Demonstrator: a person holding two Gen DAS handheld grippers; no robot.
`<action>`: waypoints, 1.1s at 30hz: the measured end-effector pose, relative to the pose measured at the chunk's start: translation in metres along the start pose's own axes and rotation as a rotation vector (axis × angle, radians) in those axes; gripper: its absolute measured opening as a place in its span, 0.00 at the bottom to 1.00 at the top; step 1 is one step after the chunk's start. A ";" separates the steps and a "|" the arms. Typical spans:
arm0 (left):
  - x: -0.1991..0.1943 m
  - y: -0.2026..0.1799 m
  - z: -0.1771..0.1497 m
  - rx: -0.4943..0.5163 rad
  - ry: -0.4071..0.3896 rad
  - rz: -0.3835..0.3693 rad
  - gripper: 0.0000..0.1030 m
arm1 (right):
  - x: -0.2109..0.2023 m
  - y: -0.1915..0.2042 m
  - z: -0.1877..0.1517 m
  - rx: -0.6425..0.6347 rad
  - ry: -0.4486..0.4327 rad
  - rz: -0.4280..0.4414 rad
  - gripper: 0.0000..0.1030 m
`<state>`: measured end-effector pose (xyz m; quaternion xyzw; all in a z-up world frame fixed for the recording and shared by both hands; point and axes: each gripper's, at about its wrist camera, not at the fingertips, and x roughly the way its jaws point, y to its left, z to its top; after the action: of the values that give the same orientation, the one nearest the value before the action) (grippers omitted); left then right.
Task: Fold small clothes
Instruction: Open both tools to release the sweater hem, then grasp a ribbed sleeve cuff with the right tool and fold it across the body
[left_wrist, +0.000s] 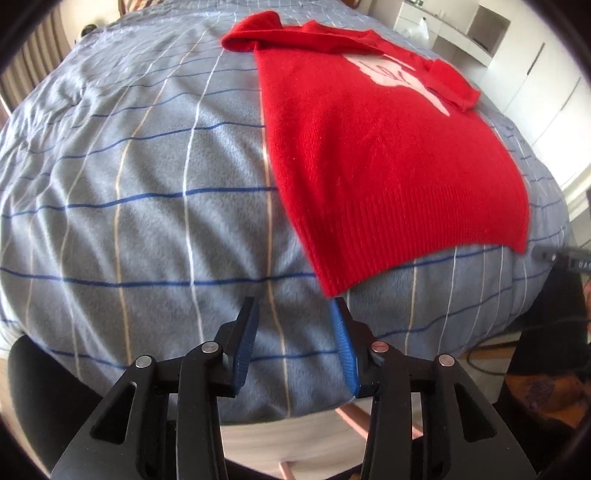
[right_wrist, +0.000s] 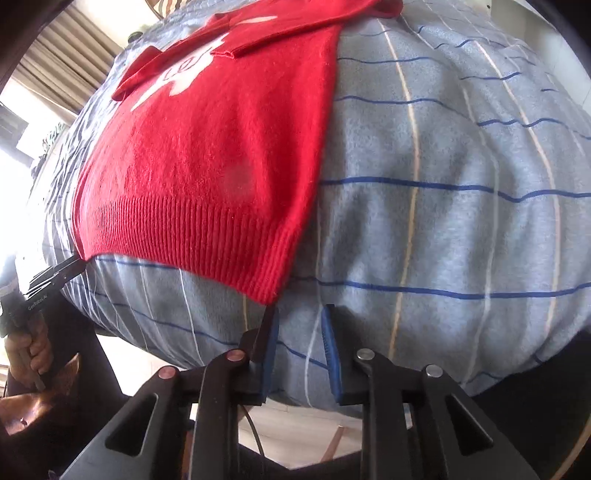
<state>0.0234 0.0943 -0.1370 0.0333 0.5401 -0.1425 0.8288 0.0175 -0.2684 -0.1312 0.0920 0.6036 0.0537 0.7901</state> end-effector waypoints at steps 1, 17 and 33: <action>-0.010 0.002 -0.003 0.009 -0.018 0.020 0.41 | -0.017 0.000 0.007 -0.035 -0.051 -0.043 0.24; -0.026 0.063 0.022 -0.304 -0.340 0.212 0.73 | 0.067 0.070 0.202 -0.453 -0.262 -0.053 0.42; -0.012 0.086 0.016 -0.435 -0.285 0.172 0.73 | -0.083 -0.258 0.153 0.494 -0.496 -0.195 0.06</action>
<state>0.0560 0.1756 -0.1278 -0.1202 0.4309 0.0444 0.8932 0.1367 -0.5493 -0.0684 0.2320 0.3945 -0.1934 0.8679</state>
